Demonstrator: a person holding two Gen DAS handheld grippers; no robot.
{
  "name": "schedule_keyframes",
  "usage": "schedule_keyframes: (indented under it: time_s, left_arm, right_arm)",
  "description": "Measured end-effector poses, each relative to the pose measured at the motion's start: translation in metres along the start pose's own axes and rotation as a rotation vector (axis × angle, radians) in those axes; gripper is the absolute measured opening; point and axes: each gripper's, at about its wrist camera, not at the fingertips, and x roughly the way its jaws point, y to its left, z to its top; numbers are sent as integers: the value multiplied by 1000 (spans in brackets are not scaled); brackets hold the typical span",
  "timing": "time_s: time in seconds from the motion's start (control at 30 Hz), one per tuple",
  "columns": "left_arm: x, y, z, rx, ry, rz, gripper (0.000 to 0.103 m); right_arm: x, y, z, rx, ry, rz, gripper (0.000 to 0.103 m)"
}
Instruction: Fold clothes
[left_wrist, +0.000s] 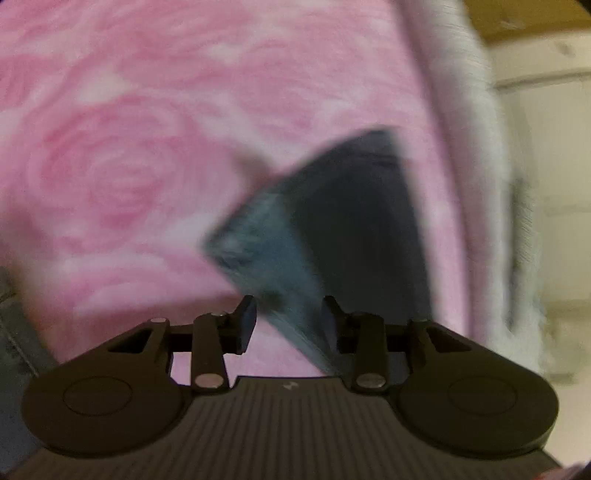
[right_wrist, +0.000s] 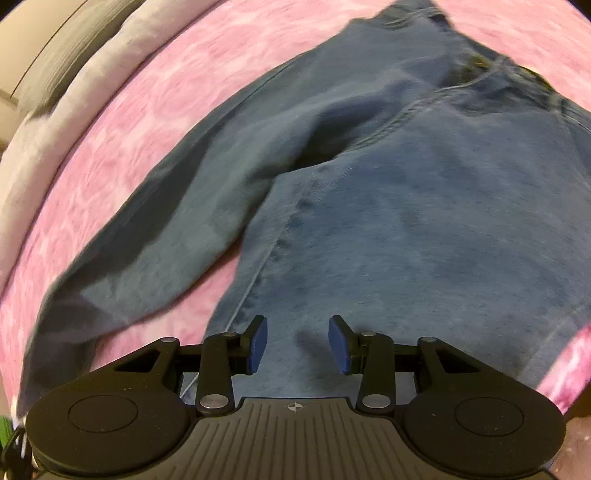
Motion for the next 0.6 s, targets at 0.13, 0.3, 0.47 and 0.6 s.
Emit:
schedule_keyframes:
  time_s: [0.13,0.3,0.47,0.6]
  left_arm:
    - [3,14,-5,-57,-30,0,34]
    - [11,16,-2,-72,-55,-30,35]
    - [16,-17,8,110,-15,-16,3]
    - [-22,-71,32,241,92,-109,3]
  right_arm:
    - [3,1,-2,4,13,4,41]
    - [6,-5,-5,37,13,-10,41]
    - [4,-5,-3,54,-10,-20,41]
    - [-2,1,4,30,-37,-21,41]
